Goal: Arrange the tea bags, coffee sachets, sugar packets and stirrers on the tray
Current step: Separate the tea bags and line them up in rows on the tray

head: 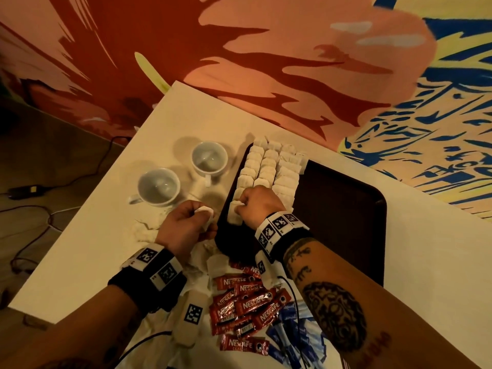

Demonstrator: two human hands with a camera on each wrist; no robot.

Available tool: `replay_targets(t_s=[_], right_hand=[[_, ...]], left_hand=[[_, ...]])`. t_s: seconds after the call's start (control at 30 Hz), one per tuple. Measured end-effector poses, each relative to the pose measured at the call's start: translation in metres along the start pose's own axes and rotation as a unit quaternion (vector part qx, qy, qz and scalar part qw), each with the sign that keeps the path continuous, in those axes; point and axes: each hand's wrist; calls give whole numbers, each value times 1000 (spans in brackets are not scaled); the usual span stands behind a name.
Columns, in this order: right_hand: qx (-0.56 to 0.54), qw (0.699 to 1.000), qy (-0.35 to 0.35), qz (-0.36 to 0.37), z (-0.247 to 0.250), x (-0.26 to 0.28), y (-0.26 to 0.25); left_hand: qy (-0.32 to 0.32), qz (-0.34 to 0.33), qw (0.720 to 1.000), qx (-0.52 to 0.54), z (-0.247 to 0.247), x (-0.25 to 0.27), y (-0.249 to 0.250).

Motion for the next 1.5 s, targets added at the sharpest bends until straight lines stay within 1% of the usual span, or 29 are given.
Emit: replay_targets(t_s=[0.3, 0.47, 0.53, 0.67, 0.77, 0.83, 0.9, 0.93, 1.03, 1.13, 1.2, 1.33, 1.4, 1.5], right_hand=[[7, 1000, -15, -26, 0, -2, 0], [9, 1000, -11, -22, 1, 0, -1], [-1, 1000, 3, -21, 2, 2, 0], [-49, 996, 67, -14, 10, 14, 1], [-134, 982, 125, 39, 14, 32, -1], [-198, 971, 116, 70, 13, 45, -2], [-227, 965, 97, 92, 9, 60, 0], [-243, 960, 98, 101, 8, 66, 1], [-304, 938, 125, 111, 8, 84, 6], [-319, 928, 146, 127, 7, 98, 13], [-317, 926, 164, 125, 4, 104, 20], [-323, 924, 189, 81, 0, 113, 32], [-325, 922, 195, 71, -1, 117, 36], [-337, 919, 190, 72, 0, 120, 36]], left_hand=[[-17, 8, 1000, -6, -9, 1, 4], [-27, 0, 999, -25, -11, 1, 1], [-35, -4, 999, -30, -12, 2, -1], [-43, -16, 998, -48, -15, 3, -4], [-25, -40, 996, -74, -20, 7, -4], [-32, -55, 995, -79, -25, 11, -3], [-39, -68, 993, -88, -31, 17, -3], [-41, -73, 992, -92, -34, 19, -4], [-28, -77, 992, -93, -43, 25, -7], [-6, -91, 991, -101, -51, 31, -14], [-16, -94, 990, -102, -55, 36, -19], [-57, -64, 993, -77, -59, 41, -30], [-66, -60, 992, -94, -57, 42, -36], [-81, -37, 993, -81, -60, 46, -39]])
Point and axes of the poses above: each hand's wrist, its own x-axis away from the middle knuckle, its own z-axis out of the back of the hand, y = z × x, and after that the axes turned 12 degrees about z, right-handed
